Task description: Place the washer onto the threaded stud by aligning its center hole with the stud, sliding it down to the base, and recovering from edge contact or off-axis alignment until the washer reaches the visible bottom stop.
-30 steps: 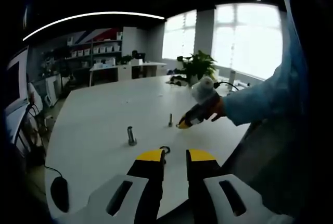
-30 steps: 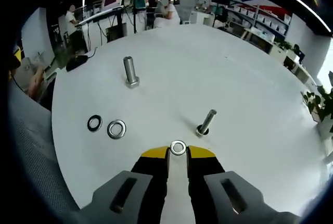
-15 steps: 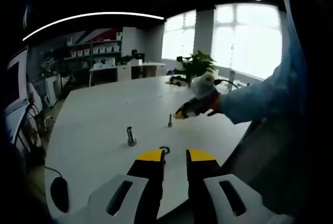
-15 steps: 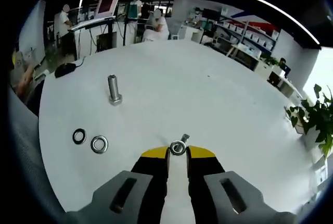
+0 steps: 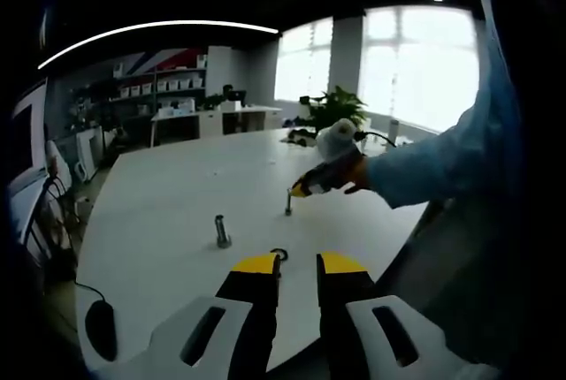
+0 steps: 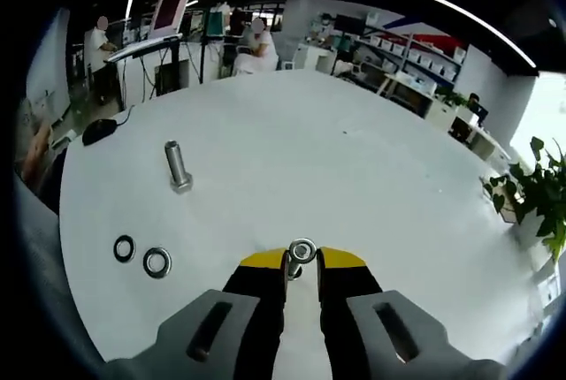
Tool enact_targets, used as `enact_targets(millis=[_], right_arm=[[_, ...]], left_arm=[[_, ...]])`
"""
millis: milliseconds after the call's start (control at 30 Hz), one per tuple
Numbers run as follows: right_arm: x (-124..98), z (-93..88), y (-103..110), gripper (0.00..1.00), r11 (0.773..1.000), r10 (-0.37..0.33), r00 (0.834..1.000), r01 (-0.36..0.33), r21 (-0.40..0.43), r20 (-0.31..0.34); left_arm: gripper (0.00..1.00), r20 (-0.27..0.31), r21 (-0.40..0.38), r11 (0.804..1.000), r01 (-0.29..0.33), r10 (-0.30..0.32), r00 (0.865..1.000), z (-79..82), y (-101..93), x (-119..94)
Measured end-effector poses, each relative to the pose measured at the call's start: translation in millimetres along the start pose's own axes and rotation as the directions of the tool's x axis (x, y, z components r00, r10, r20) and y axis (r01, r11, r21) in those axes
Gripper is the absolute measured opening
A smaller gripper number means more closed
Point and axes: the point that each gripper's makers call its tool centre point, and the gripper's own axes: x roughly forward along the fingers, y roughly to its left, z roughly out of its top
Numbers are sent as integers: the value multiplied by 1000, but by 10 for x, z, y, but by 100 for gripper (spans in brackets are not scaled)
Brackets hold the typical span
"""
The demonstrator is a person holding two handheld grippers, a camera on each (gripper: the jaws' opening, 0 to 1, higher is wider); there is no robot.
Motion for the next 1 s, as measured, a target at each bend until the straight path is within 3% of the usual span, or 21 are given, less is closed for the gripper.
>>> enact_targets(millis=[433,500,1000], right_arm=[[84,-53,56,15,999,33,999,-32,23,-27],[76,-69,51,9,999,35,999,-35,17,-31],[43,-178,43,11,998,47,998,-45,47,-48]], left_arm=[[14,-1,0,1000,2,-2,1000,0,0,2],[14,-2,0,1000,2,-2,1000,-1,0,3],[14,-4,0,1000,-2,2,1000,-6,2,5]])
